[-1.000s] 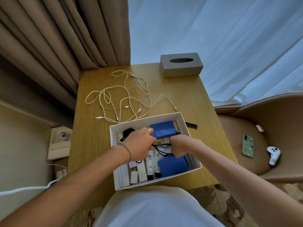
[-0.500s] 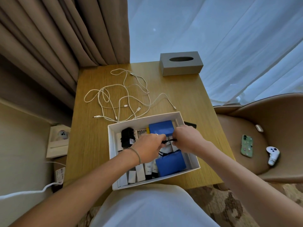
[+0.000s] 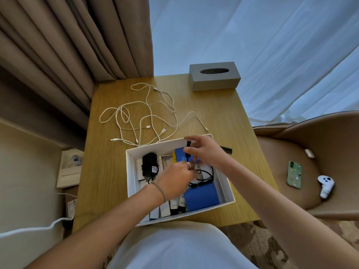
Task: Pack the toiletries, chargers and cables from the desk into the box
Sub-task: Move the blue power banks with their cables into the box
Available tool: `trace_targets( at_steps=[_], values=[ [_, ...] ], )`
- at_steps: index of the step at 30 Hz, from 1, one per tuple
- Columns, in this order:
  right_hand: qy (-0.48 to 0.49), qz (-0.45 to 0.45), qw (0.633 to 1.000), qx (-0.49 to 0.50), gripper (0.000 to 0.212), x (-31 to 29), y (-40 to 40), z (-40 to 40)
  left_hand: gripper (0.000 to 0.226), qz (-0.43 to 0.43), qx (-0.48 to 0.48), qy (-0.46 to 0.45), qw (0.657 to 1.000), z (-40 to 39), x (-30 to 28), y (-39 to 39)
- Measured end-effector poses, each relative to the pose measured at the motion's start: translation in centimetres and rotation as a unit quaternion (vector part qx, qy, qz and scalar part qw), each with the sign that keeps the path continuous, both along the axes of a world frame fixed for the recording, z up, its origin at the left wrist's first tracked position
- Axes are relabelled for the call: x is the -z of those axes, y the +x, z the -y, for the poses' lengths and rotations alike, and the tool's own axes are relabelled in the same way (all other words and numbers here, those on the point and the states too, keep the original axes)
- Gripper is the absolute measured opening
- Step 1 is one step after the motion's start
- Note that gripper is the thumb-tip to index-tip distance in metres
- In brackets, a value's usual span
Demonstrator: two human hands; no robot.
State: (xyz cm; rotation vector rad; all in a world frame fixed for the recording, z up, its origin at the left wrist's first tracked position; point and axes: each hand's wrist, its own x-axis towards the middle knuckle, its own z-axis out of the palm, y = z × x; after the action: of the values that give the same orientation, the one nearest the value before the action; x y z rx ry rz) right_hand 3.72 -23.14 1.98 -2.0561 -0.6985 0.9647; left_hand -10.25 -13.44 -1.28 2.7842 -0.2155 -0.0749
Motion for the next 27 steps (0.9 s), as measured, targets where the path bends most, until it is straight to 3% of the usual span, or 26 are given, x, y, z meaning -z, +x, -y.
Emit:
trace_targets(
  at_steps=[3, 6, 10, 13, 16, 18, 22, 27],
  values=[
    [-0.008, 0.094, 0.995, 0.028, 0.007, 0.8, -0.6, -1.2, 0.022, -0.033, 0.035, 0.022, 0.999, -0.3, 0.4, -0.3],
    [-0.046, 0.255, 0.965, -0.026, 0.011, 1.7, -0.5, -0.6, 0.018, -0.027, 0.008, 0.004, 1.0, -1.2, 1.0, -0.5],
    [-0.135, 0.388, 0.9, -0.145, 0.009, 2.8, -0.5, 0.8, 0.017, -0.008, -0.025, 0.009, 1.0, -1.7, 2.0, -0.8],
    [-0.193, 0.442, 0.851, -0.209, 0.008, 3.3, -1.0, 1.1, 0.018, -0.014, -0.038, 0.036, 0.999, -1.5, 2.6, -0.4],
    [-0.235, 0.441, 0.825, -0.263, 0.008, 3.6, -1.4, 1.2, 0.024, -0.052, -0.039, 0.054, 0.996, -1.4, 2.8, 0.2],
    [-0.241, 0.43, 0.824, -0.28, 0.008, 3.6, -1.5, 1.3, 0.025, -0.066, -0.046, 0.069, 0.994, -1.4, 2.9, 0.6],
    [-0.209, 0.409, 0.856, -0.238, 0.014, 3.7, -1.3, 1.7, 0.027, -0.113, -0.064, 0.107, 0.986, -0.7, 3.3, 1.4],
    [-0.103, 0.394, 0.898, -0.169, 0.02, 2.5, -0.2, 2.7, 0.024, -0.147, -0.051, 0.122, 0.98, 0.5, 3.1, 2.4]
  ],
)
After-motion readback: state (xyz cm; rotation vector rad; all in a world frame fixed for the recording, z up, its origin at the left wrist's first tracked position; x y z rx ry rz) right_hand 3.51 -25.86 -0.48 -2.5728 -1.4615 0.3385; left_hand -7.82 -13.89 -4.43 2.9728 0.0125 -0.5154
